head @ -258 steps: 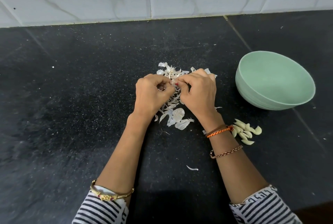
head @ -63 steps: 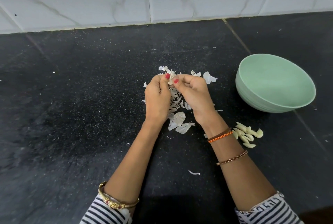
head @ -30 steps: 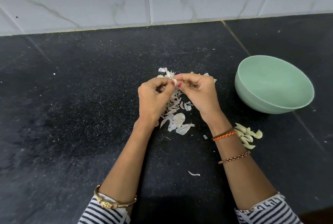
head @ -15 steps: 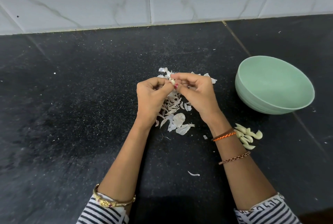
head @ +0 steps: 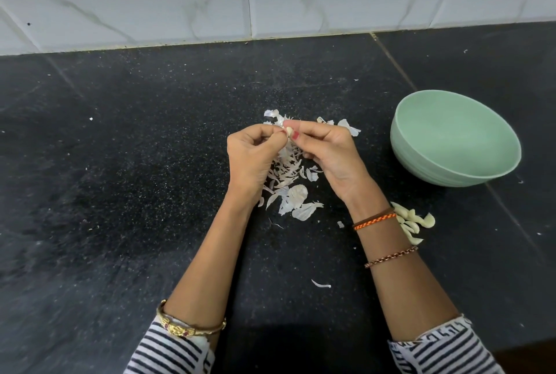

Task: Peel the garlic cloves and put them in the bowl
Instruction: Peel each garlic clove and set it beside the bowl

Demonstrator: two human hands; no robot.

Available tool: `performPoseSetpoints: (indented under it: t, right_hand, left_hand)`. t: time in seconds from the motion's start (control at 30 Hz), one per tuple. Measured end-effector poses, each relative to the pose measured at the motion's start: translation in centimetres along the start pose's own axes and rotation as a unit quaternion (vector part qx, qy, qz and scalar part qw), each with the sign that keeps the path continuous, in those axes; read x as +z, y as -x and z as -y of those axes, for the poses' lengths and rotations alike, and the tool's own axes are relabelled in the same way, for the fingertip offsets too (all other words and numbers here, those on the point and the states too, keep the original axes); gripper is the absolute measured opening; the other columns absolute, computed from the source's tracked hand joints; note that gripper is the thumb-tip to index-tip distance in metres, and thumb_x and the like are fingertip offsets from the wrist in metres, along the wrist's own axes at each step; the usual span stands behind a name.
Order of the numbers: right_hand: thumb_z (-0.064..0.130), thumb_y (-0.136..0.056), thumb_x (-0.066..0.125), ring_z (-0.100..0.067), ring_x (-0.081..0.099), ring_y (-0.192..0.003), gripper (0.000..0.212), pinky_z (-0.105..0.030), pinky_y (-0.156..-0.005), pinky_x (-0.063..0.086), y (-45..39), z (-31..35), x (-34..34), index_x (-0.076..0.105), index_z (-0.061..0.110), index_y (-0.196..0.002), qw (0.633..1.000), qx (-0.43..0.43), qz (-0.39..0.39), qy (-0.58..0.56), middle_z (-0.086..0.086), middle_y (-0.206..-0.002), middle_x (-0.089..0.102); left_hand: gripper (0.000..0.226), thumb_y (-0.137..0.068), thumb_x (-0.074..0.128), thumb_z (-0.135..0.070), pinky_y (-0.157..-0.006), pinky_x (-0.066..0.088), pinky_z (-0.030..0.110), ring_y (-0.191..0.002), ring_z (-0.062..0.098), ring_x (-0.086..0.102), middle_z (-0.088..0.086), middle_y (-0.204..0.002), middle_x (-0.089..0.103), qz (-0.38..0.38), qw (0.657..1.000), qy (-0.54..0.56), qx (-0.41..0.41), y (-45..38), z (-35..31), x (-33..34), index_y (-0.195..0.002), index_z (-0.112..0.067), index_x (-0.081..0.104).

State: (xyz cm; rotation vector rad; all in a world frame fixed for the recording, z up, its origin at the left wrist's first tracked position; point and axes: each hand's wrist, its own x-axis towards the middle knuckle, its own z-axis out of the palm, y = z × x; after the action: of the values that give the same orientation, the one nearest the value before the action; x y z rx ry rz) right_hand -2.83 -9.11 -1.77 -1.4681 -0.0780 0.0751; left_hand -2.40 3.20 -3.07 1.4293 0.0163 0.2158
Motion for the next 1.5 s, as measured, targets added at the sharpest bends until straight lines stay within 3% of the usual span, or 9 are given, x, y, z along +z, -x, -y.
performPoseSetpoints:
  t: [0.23,0.33,0.63,0.77,0.9,1.03,1.13,1.27,1.5]
  right_hand:
    - [0.001,-0.09,0.054,0.007,0.058,-0.071,0.02,-0.013,-0.064,0.043,-0.1,-0.1,0.0,0.066,0.017,-0.092,0.998,-0.016,-0.058,0.035,0.006,-0.085,0.068]
    - [0.002,-0.092,0.049,0.008,0.057,-0.07,0.024,-0.015,-0.063,0.042,-0.2,-0.2,-0.2,0.066,0.02,-0.092,0.994,-0.011,-0.09,0.064,0.008,-0.086,0.068]
    - [0.008,-0.08,0.07,0.001,0.06,-0.067,0.014,-0.015,-0.065,0.049,1.1,-1.4,-0.2,0.07,0.008,-0.094,0.939,-0.143,-0.243,0.195,0.007,-0.077,0.066]
    - [0.011,-0.078,0.072,-0.008,0.052,-0.059,0.008,-0.022,-0.059,0.046,4.1,-2.1,-0.8,0.072,0.01,-0.086,0.876,-0.233,-0.267,0.326,0.008,-0.076,0.066]
    - [0.009,-0.078,0.068,-0.016,0.054,-0.06,0.006,-0.016,-0.062,0.035,4.7,-1.4,-1.4,0.073,0.011,-0.081,0.812,-0.286,-0.321,0.396,0.0,-0.072,0.069]
    - [0.014,-0.082,0.061,-0.024,0.057,-0.065,0.012,-0.012,-0.063,0.028,8.0,-1.8,-3.2,0.073,0.013,-0.084,0.768,-0.245,-0.367,0.464,-0.003,-0.076,0.069]
    - [0.006,-0.081,0.063,-0.029,0.056,-0.069,0.013,-0.023,-0.058,0.031,10.9,-1.9,-4.9,0.074,0.012,-0.087,0.732,-0.173,-0.415,0.512,-0.008,-0.079,0.069]
    - [0.006,-0.091,0.054,-0.026,0.051,-0.089,0.025,-0.025,-0.064,0.028,13.1,-1.9,-6.5,0.07,0.016,-0.107,0.747,-0.034,-0.403,0.528,-0.006,-0.101,0.067]
    - [0.016,-0.087,0.063,-0.027,0.061,-0.09,0.021,-0.028,-0.068,0.036,14.1,-2.0,-6.3,0.069,0.014,-0.106,0.773,-0.051,-0.431,0.463,-0.006,-0.092,0.071]
  left_hand:
    - [0.016,-0.077,0.059,-0.005,-0.053,0.04,0.02,-0.053,0.008,0.045,-0.001,-0.055,0.055,0.018,0.997,-0.065,0.032,0.0,0.1,-0.5,-0.061,-0.006,0.06]
    - [0.027,-0.075,0.046,-0.015,-0.049,0.03,0.022,-0.049,0.004,0.032,-0.013,-0.047,0.038,0.025,0.983,-0.164,0.074,0.0,0.7,-0.8,-0.048,-0.018,0.041]
    - [0.045,-0.08,0.042,-0.038,-0.043,0.02,0.017,-0.039,0.011,0.024,-0.009,-0.038,0.019,0.04,0.93,-0.321,0.178,0.3,1.6,-0.8,-0.044,-0.024,0.019]
    - [0.052,-0.084,0.055,-0.042,-0.043,0.028,0.019,-0.038,0.011,0.034,-0.002,-0.039,0.04,0.051,0.908,-0.343,0.235,0.8,1.4,-0.9,-0.042,-0.013,0.044]
    - [0.024,-0.078,0.068,-0.028,-0.057,0.046,0.027,-0.056,0.019,0.059,0.005,-0.065,0.067,0.059,0.899,-0.343,0.266,1.6,1.1,-0.5,-0.071,-0.005,0.071]
    - [0.015,-0.076,0.068,-0.018,-0.066,0.052,0.034,-0.068,0.025,0.063,0.008,-0.075,0.069,0.049,0.887,-0.367,0.275,2.8,1.4,-0.4,-0.084,-0.007,0.073]
    - [0.013,-0.077,0.064,-0.014,-0.07,0.047,0.03,-0.072,0.026,0.063,0.007,-0.077,0.07,0.056,0.878,-0.378,0.287,3.2,1.3,-0.1,-0.083,-0.007,0.072]
    - [0.016,-0.08,0.059,-0.005,-0.073,0.047,0.031,-0.081,0.029,0.064,0.01,-0.085,0.071,0.069,0.878,-0.381,0.283,3.5,1.4,0.3,-0.087,-0.005,0.073]
    - [0.018,-0.084,0.058,-0.001,-0.08,0.05,0.027,-0.085,0.014,0.062,0.009,-0.095,0.071,0.047,0.921,-0.31,0.23,3.9,1.5,0.2,-0.095,-0.003,0.072]
